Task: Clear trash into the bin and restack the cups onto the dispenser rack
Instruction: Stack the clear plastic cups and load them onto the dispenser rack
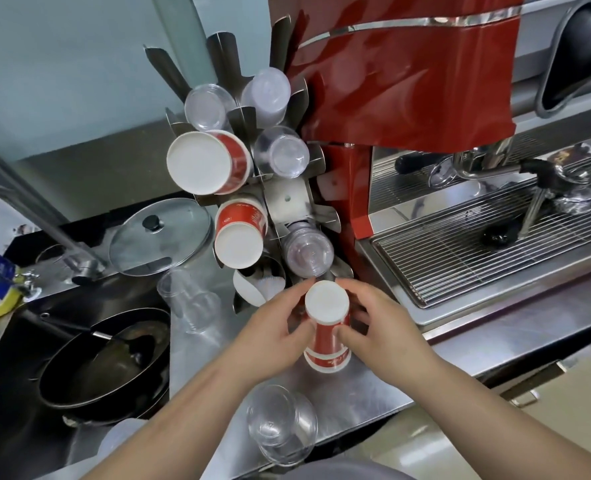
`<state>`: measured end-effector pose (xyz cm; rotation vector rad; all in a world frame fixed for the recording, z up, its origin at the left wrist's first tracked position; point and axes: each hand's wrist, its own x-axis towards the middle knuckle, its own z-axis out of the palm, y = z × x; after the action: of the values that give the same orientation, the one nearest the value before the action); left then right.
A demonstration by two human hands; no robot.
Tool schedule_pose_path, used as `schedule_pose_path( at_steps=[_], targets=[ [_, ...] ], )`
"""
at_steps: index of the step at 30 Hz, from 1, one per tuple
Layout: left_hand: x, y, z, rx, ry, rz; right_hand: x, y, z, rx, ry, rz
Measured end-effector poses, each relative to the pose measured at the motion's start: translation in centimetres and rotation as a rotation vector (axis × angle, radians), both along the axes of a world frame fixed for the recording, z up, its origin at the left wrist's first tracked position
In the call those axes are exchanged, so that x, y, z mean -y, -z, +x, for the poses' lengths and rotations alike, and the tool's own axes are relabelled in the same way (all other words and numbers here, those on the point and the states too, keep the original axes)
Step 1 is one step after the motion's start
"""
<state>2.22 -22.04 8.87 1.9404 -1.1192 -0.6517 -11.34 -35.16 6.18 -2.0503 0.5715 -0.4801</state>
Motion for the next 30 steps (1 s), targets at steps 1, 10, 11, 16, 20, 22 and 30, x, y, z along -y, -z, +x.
schedule_pose_path(
  at_steps=[1, 10, 11, 16, 20, 22, 30],
  targets=[
    [0.0, 0.4, 0.2, -0.021, 0.001, 0.014, -0.1, 0.4, 0.0, -0.026, 0.000, -0.001],
    [0.2, 3.3, 1.2, -0.021, 0.043, 0.168, -0.7, 3.2, -0.5, -0.127, -0.014, 0.012],
    [0.2, 3.6, 1.3, -0.015, 0.054, 0.183, -0.8, 3.3, -0.5, -0.134, -0.013, 0.015],
    [0.2, 3.9, 1.5, 0.004, 0.063, 0.205, -0.9, 3.1, -0.4, -0.132, -0.008, -0.005],
    [-0.5, 2.8, 1.9, 0.018, 0.076, 0.227, -1.2, 2.1, -0.4, -0.125, -0.039, -0.098],
    [-1.6, 1.9, 2.3, 0.037, 0.082, 0.214, -1.3, 1.3, -0.5, -0.128, -0.060, -0.151],
    [-8.1, -1.8, 3.9, 0.227, 0.315, 0.447, -2.9, -4.4, -1.1, -0.217, -0.215, -0.209]
  ],
)
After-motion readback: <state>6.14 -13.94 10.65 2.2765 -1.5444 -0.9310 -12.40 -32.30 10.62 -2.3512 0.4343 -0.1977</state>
